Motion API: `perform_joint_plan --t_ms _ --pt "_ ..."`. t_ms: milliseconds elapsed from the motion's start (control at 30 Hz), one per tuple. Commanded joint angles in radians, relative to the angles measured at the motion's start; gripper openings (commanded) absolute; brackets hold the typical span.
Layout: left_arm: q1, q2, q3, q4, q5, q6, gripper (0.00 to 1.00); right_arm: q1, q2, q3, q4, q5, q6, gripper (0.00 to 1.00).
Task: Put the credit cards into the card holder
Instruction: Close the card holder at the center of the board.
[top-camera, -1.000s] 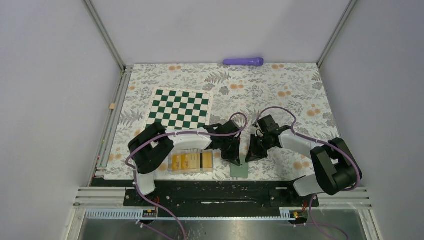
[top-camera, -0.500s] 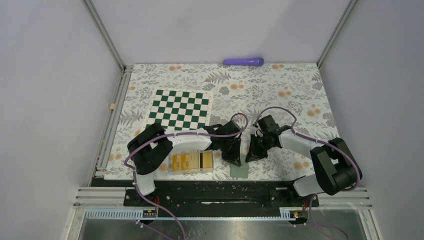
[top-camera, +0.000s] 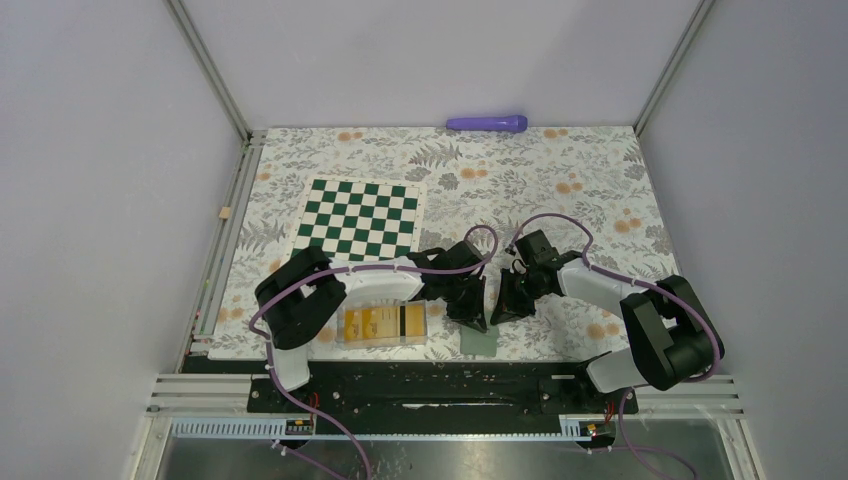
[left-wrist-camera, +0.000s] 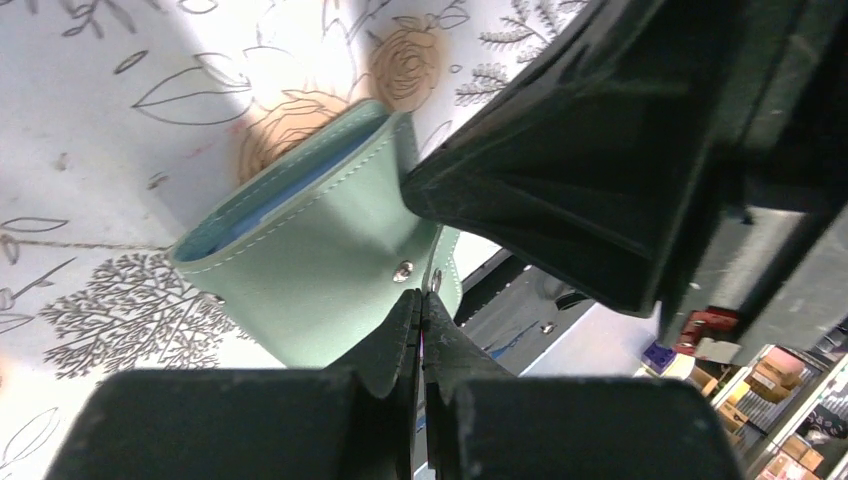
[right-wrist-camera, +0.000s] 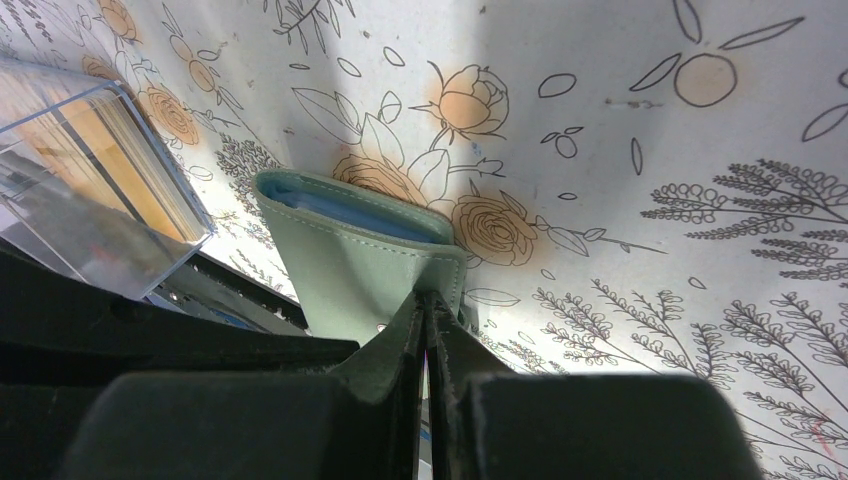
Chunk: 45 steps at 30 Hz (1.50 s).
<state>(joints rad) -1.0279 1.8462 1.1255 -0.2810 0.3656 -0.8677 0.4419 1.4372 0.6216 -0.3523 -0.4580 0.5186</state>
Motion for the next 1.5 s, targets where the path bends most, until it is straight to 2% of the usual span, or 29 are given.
perform_joint_plan --t_ms 0,133,333,1200,1467 --pt "-0.008 0.004 0.008 0.096 0.05 -0.017 0.0 0.008 0.02 0.0 0.014 0.017 -0.02 0.07" --pt "-0.006 0.012 0.011 0.1 0.053 -0.019 0.0 0.008 0.019 -0.001 0.015 0.016 -0.022 0.07" --pt "-0.007 0.004 0.019 0.014 -0.003 0.005 0.0 0.008 0.02 -0.003 0.014 0.016 -0.022 0.07" --pt "0.0 0.024 -0.002 -0.007 -0.034 0.009 0.0 0.008 0.001 0.004 -0.002 0.01 -0.034 0.07" --pt "0.016 0.024 -0.009 0.02 -0.022 -0.001 0.0 0.009 -0.077 -0.004 -0.005 -0.01 -0.059 0.13"
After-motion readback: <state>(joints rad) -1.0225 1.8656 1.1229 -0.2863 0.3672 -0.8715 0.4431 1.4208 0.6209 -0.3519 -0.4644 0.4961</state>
